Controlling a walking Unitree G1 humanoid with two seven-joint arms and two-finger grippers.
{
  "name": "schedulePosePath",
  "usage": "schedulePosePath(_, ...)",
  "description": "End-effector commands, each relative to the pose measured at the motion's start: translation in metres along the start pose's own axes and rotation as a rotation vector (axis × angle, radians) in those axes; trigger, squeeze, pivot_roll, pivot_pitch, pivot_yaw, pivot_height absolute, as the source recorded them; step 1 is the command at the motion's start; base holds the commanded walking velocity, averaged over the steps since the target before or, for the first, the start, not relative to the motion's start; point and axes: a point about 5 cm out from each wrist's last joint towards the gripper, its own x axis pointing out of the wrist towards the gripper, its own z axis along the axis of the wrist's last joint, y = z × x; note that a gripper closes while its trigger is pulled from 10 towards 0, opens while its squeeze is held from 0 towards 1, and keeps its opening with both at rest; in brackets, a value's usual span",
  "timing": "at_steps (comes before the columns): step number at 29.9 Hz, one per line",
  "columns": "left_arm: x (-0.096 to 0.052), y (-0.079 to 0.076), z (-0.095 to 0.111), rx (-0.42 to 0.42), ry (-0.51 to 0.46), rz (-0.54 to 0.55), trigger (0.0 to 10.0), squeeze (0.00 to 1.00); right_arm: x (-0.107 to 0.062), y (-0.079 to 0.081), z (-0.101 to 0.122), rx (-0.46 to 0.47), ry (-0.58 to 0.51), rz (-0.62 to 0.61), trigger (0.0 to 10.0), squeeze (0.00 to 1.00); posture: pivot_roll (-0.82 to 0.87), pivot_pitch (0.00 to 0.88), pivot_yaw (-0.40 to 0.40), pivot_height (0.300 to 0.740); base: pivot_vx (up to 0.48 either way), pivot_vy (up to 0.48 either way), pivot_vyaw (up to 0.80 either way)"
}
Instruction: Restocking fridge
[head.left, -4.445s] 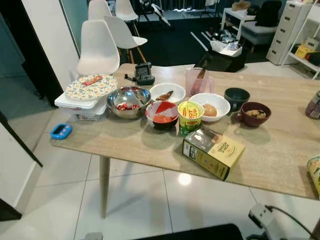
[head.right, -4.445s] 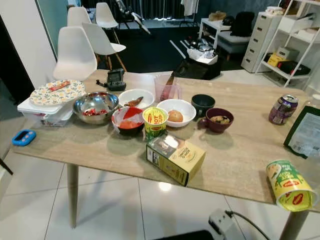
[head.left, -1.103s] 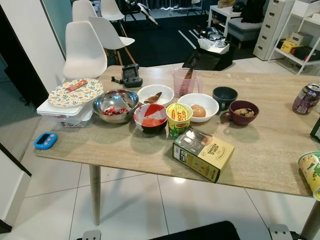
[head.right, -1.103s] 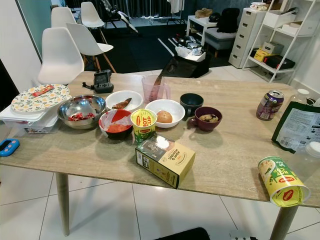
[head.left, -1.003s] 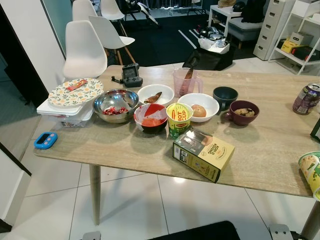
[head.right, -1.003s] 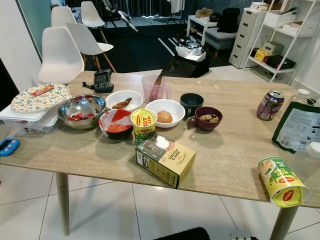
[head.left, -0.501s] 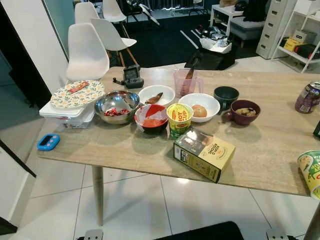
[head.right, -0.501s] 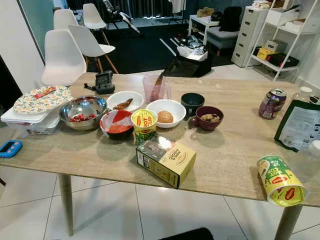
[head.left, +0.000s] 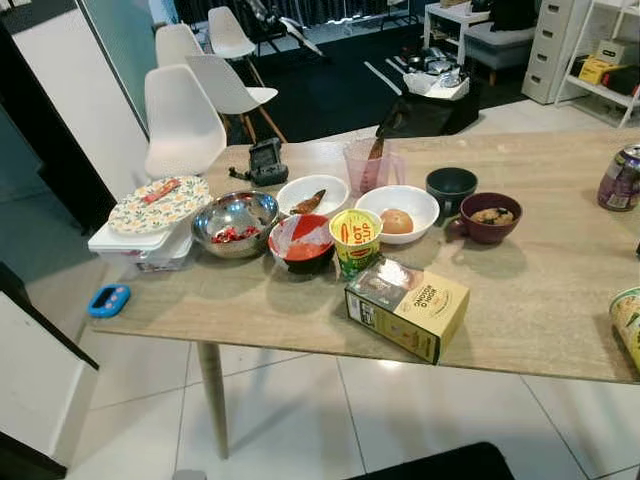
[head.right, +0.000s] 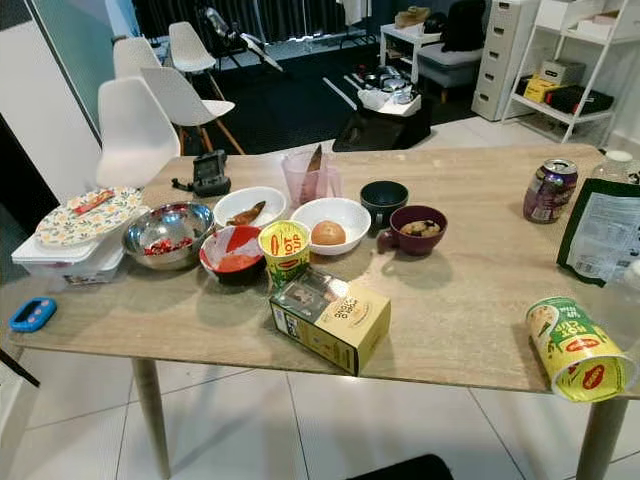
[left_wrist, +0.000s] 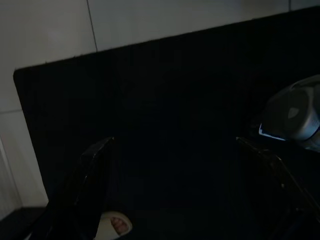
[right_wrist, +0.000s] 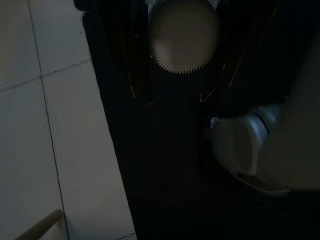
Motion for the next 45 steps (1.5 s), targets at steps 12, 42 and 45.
schedulePosePath(12, 0.003, -0.012, 0.005, -0.003, -0.036, -0.019, 10.0, 0.0, 0.001, -0.028, 0.03, -0.169, -0.066, -0.017, 10.0, 0.0, -0.05, 0.212, -0.047, 0.74, 0.0, 0.0, 0.0)
schedulePosePath(42, 0.013, -0.046, 0.041, 0.07, -0.072, -0.064, 10.0, 0.0, -0.001, 0.054, 0.12, -0.181, -0.248, 0.16, 10.0, 0.0, 0.01, 0.0, -0.085, 0.74, 0.0, 0.0, 0.0)
schedulePosePath(45, 0.014, -0.051, 0.043, 0.085, -0.075, -0.07, 10.0, 0.0, 0.0, 0.051, 0.121, -0.214, -0.245, 0.142, 10.0, 0.0, 0.01, 0.0, -0.077, 0.74, 0.0, 0.0, 0.0)
